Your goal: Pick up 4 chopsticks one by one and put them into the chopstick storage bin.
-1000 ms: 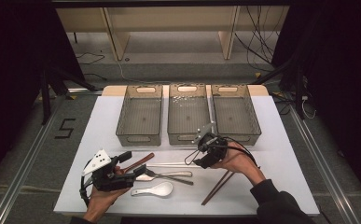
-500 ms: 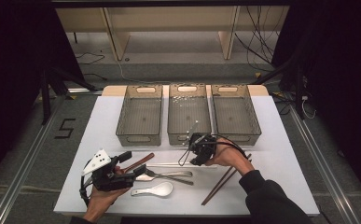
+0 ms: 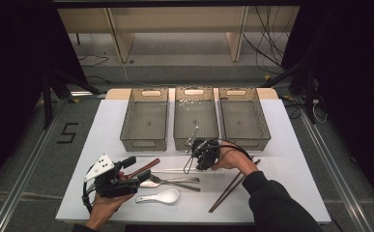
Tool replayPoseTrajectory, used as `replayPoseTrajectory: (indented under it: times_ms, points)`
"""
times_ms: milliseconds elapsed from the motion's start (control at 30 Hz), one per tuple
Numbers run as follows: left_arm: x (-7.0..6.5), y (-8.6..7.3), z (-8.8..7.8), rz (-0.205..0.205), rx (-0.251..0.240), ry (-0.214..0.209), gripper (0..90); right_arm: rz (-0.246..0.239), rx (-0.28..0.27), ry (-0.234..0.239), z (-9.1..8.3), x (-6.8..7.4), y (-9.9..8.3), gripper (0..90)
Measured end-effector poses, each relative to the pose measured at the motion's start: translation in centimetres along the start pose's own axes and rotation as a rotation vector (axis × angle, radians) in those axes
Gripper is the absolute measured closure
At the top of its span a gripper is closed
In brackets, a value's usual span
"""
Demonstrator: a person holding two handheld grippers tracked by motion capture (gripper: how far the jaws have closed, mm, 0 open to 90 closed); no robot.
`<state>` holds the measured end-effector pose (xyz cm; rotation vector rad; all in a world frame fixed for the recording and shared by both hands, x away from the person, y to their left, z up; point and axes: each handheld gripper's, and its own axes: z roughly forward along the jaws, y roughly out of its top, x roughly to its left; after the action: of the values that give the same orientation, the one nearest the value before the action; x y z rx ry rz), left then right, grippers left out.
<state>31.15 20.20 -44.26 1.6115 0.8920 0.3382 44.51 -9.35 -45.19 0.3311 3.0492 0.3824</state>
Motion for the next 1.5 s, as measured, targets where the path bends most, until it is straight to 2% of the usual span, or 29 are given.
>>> replayPoseTrajectory:
  times_ms: [67,400,433,467,700,733,933,1200,1333,1367,1400,1500]
  points:
    - [0.0,0.0,0.0,0.000,-0.001,-0.001,18.9,-0.019,0.015,0.016,0.2,0.0,0.1,74.9]
    - [0.0,0.0,0.0,0.001,0.000,0.004,18.9,-0.061,0.078,0.027,0.5,0.0,0.5,79.8]
    - [0.0,0.0,0.0,0.001,0.000,0.005,18.9,-0.065,0.087,0.024,0.6,0.1,0.6,80.0]
    - [0.0,0.0,0.0,0.002,0.000,0.005,18.9,-0.090,0.093,0.019,0.7,0.1,0.9,80.5]
    - [0.1,0.0,-0.1,0.001,0.003,0.007,18.9,-0.112,0.140,0.014,0.6,0.4,1.2,82.7]
    - [0.1,0.0,-0.1,0.001,0.001,0.007,18.9,-0.104,0.140,0.016,0.6,0.5,1.2,83.0]
    - [0.1,0.0,-0.1,0.000,0.001,0.008,18.9,-0.143,0.149,0.008,0.6,0.6,1.2,84.6]
    - [0.1,0.1,-0.1,0.001,0.002,0.010,18.9,-0.170,0.152,-0.011,0.4,0.7,1.1,84.9]
    - [0.1,0.1,-0.1,-0.002,0.001,0.010,19.0,-0.167,0.112,-0.025,-0.1,0.6,0.8,85.0]
    - [0.1,0.1,-0.1,-0.004,-0.002,0.012,18.9,-0.158,0.125,-0.023,-0.4,0.6,0.8,85.0]
    - [0.1,0.1,-0.1,-0.005,-0.002,0.012,18.9,-0.154,0.103,-0.026,-0.8,0.6,0.6,85.0]
    - [0.1,0.1,-0.2,-0.008,-0.005,0.013,18.9,-0.161,0.082,-0.032,-1.2,0.6,0.5,85.0]
